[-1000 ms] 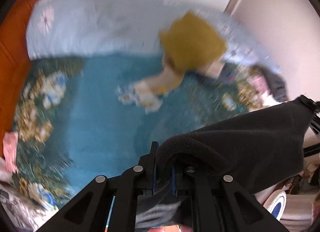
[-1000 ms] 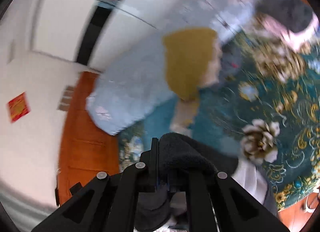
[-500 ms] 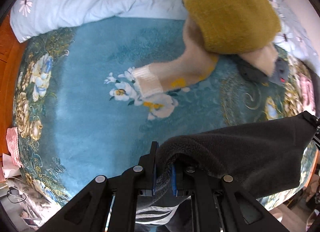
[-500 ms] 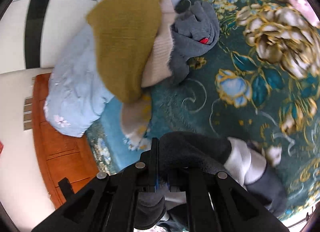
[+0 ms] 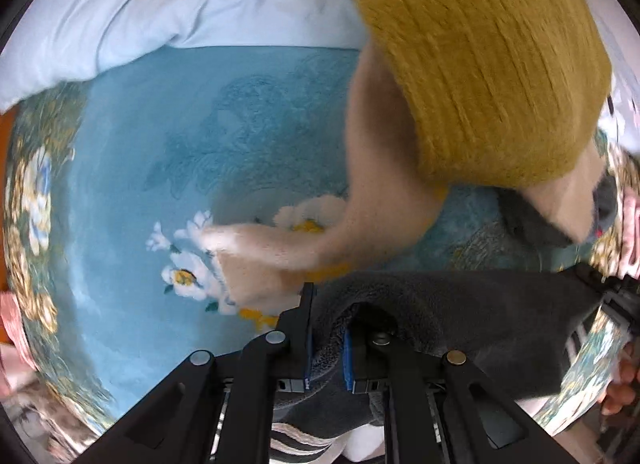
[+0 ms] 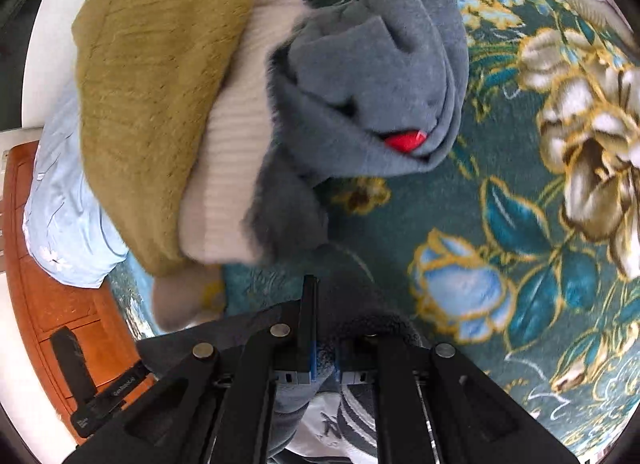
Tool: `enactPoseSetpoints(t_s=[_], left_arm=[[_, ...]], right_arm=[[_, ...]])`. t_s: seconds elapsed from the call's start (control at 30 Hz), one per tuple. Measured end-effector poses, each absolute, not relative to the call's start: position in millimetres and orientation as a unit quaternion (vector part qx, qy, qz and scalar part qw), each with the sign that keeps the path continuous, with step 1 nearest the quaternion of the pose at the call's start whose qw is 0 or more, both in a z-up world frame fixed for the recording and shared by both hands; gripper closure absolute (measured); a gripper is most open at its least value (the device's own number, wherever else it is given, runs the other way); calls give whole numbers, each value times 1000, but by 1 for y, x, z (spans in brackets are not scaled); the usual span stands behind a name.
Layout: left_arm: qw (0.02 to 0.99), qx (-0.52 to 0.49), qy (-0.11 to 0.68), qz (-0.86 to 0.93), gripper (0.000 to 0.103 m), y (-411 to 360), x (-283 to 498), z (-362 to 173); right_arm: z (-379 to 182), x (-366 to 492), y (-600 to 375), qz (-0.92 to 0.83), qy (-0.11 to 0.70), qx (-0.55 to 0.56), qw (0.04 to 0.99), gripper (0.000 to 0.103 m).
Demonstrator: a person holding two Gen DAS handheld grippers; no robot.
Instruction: Fold clothes
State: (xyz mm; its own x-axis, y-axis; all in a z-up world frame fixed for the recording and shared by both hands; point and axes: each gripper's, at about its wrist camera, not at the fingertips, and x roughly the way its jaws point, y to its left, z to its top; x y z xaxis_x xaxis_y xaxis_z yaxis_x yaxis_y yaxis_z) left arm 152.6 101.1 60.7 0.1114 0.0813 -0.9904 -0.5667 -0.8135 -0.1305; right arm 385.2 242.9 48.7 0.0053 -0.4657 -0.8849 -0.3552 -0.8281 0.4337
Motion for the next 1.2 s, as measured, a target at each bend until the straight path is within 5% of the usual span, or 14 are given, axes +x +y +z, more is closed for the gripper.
enactPoseSetpoints(t_s=[0.07,0.1,0.23,0.3,0.57,0.8,1.13,1.17,1.2], left_arm=[[261,-703,175,638,85,97,153,61],[267,-705,170,635,76,92,152,62],[277,-703,116,645,56,61,135,85],[256,-705,97,654,45,24,145,83],[170,-709,20,684,42,-127,184,76],[141,-755,35,639,42,-219,229,9],[210,-808,-18,550,44,-217,239,-54],[211,-807,-21,552,55,-216,238,-55],[215,-806,-24,551,87,-214,237,-55]], right_arm=[[49,384,245,-640,-289,711,48,95],[50,384,245,-640,-285,712,50,93],[75,385,244,-657,-295,691,56,53],[95,390,241,-670,-307,673,65,48],[175,462,230,-719,-311,618,58,42],[234,543,230,-743,-307,595,-9,42],[313,648,216,-770,-299,555,-97,42],[318,654,213,-772,-297,553,-98,42],[322,659,210,-775,-293,552,-97,42]])
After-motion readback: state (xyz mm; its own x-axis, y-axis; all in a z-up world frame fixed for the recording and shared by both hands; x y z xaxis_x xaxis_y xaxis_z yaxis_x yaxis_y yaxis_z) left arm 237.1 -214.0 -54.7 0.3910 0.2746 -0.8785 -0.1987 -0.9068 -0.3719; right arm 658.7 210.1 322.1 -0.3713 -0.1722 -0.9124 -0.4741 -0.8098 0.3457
